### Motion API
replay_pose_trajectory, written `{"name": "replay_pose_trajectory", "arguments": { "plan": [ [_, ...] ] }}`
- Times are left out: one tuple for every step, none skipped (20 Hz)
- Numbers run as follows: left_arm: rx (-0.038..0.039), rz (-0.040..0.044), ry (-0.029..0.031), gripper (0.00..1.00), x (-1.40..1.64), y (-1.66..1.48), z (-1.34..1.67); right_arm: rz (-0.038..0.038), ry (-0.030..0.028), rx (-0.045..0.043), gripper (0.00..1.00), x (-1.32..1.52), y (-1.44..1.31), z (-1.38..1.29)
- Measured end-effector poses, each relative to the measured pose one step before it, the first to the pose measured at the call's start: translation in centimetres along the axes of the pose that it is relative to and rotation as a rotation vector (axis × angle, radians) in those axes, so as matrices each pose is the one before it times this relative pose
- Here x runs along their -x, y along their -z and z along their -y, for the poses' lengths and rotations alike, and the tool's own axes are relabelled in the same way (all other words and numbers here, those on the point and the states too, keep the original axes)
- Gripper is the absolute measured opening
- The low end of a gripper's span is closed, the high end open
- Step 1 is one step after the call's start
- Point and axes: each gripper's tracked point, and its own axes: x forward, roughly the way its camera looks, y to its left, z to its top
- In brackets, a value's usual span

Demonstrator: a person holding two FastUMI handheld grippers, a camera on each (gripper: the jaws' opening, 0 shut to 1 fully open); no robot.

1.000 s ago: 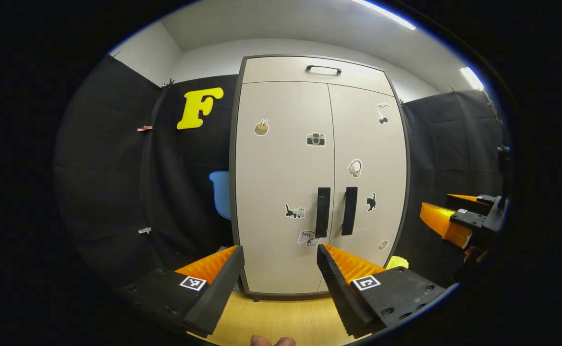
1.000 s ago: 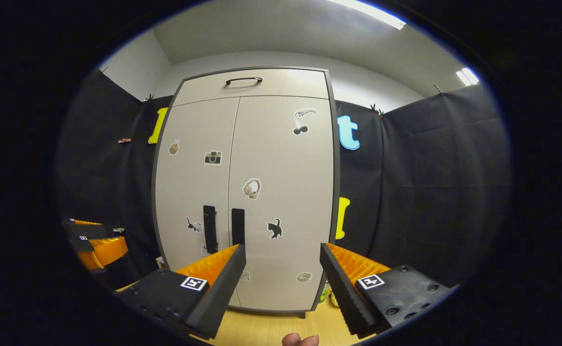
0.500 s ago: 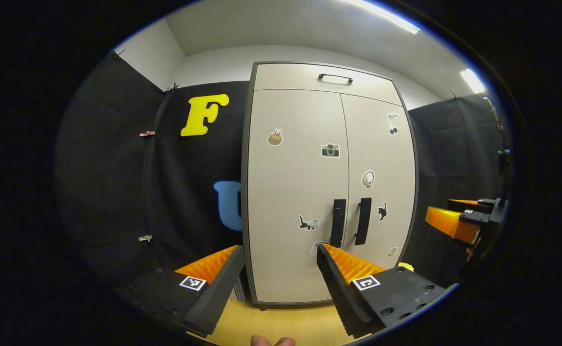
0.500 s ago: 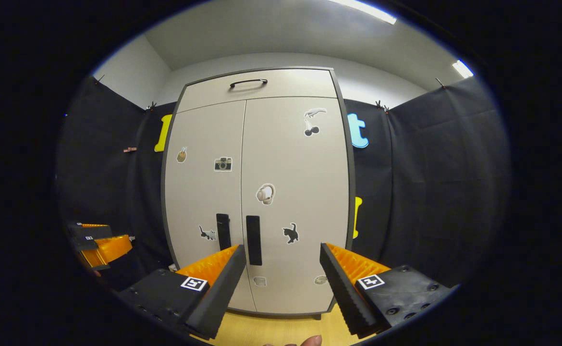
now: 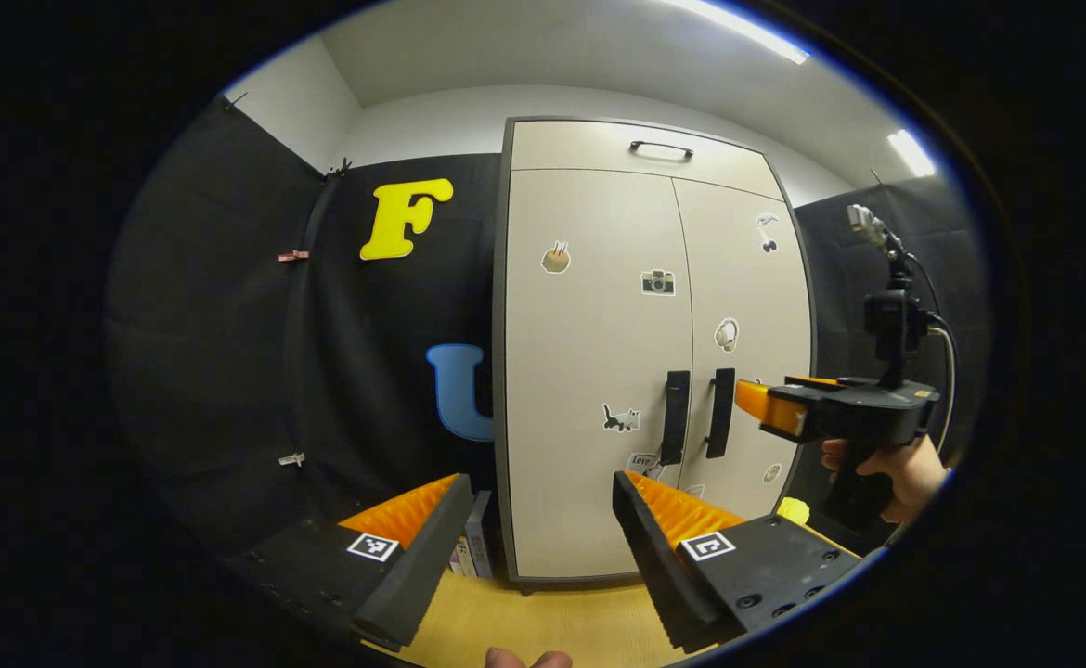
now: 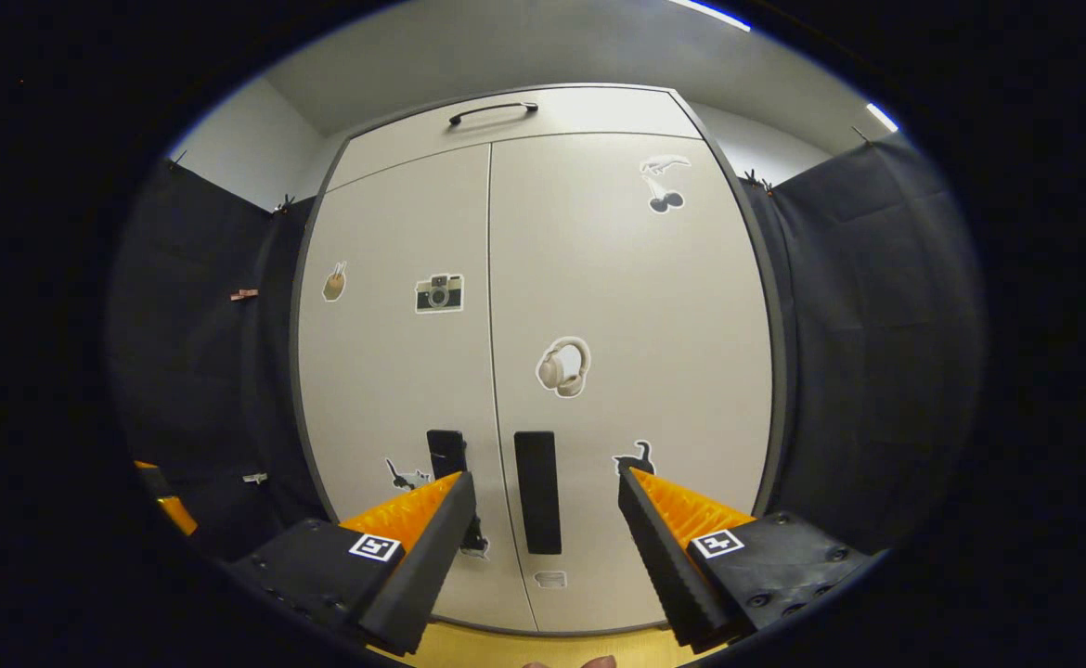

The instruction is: Open the right door of the double-door shoe cabinet with the right hand, and open the left door with the left hand.

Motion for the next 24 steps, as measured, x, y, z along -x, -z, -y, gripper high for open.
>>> {"name": "replay_pose_trajectory", "arguments": {
  "plan": [
    [0.00235,-0.00333,0.00105,0.95,0.027,0.313,-0.215,0.00060,-0.00199,-0.00766,0.98,-0.861,0.241,-0.151],
    [0.00015,-0.00302,0.00087,0.94,0.079,0.197,-0.151,-0.00316,0.00661,-0.00662,0.97,-0.920,0.367,0.026],
    [-0.00167,-0.00165,-0.00113,0.95,-0.002,0.200,-0.206,-0.00714,0.00878,-0.00167,0.96,-0.834,0.383,0.147],
    [0.00062,-0.00193,-0.00109,0.94,0.001,0.136,-0.186,-0.00565,0.00093,-0.00065,0.95,-0.788,0.368,-0.034],
    [0.00458,-0.00381,-0.00213,0.95,-0.038,0.214,-0.106,-0.01709,0.00662,-0.00043,0.95,-0.802,0.785,-0.048],
    [0.00755,-0.00295,0.00053,0.95,-0.063,0.193,-0.072,-0.01795,0.00311,0.00238,0.84,-0.776,0.765,0.133],
    [0.00665,-0.00415,0.00053,0.95,-0.028,0.312,-0.086,-0.01958,0.00083,0.00300,0.80,-0.477,0.695,-0.103],
    [0.00391,-0.00231,-0.00066,0.95,-0.047,0.171,-0.137,-0.01467,0.00215,0.00818,0.78,-0.628,0.698,-0.011],
    [0.00111,-0.00400,-0.00262,0.95,-0.090,0.190,-0.153,-0.00548,-0.00573,0.00789,0.78,-0.360,0.484,-0.185],
    [-0.00131,-0.00381,-0.00241,0.94,-0.099,0.153,-0.211,-0.00247,0.01349,0.01718,0.63,-0.227,0.182,0.040],
    [-0.00100,-0.00255,-0.00305,0.95,-0.010,0.149,-0.218,-0.00163,0.00409,0.01709,0.52,-0.387,0.199,-0.116],
    [-0.00035,-0.00073,-0.00114,0.95,-0.005,0.042,-0.148,-0.01074,0.00508,0.01614,0.48,-0.060,0.512,-0.060],
    [0.00104,-0.00037,-0.00007,0.95,-0.011,0.086,-0.055,-0.01139,0.00404,0.00968,0.48,-0.827,0.543,-0.252],
    [0.00123,-0.00083,-0.00037,0.95,-0.046,-0.010,-0.098,-0.02058,0.02905,0.01953,0.44,0.164,0.331,0.368],
    [0.00015,0.00011,0.00042,0.95,-0.055,0.054,-0.092,0.02389,-0.00042,-0.00389,0.44,0.282,-0.088,0.149],
    [-0.00183,-0.00188,-0.00123,0.95,0.092,0.016,-0.084,-0.01550,0.00824,-0.00292,0.35,-0.189,0.102,-0.227],
    [-0.00083,-0.00111,0.00042,0.95,-0.057,0.075,-0.007,0.00774,0.01077,-0.00164,0.35,-0.033,-0.132,0.089],
    [-0.00006,-0.00157,-0.00245,0.95,0.089,-0.010,-0.024,-0.00223,0.00729,0.00984,0.30,-0.145,0.081,-0.013],
    [0.00157,0.00073,-0.00072,0.95,0.124,-0.008,-0.079,0.00202,0.00221,0.00283,0.29,0.240,-0.340,0.063],
    [0.00295,0.00041,-0.00061,0.95,0.165,-0.022,-0.016,-0.00734,0.00251,-0.00119,0.24,-0.177,0.344,-0.056],
    [0.00290,0.00095,-0.00162,0.95,0.220,-0.031,-0.067,0.00556,0.00643,-0.00217,0.19,-0.124,-0.122,0.113],
    [0.00148,-0.00157,-0.00047,0.95,0.168,-0.033,-0.034,0.00296,0.00861,0.00291,0.19,0.094,-0.007,-0.010],
    [-0.00156,-0.00069,-0.00336,0.95,0.353,0.109,-0.073,0.01263,0.00711,-0.01368,0.19,-0.003,-0.115,0.096],
    [-0.00079,0.00136,-0.00448,0.95,0.304,-0.084,-0.107,-0.00876,-0.00665,-0.02718,0.19,0.115,0.156,-0.119]
  ]
}}
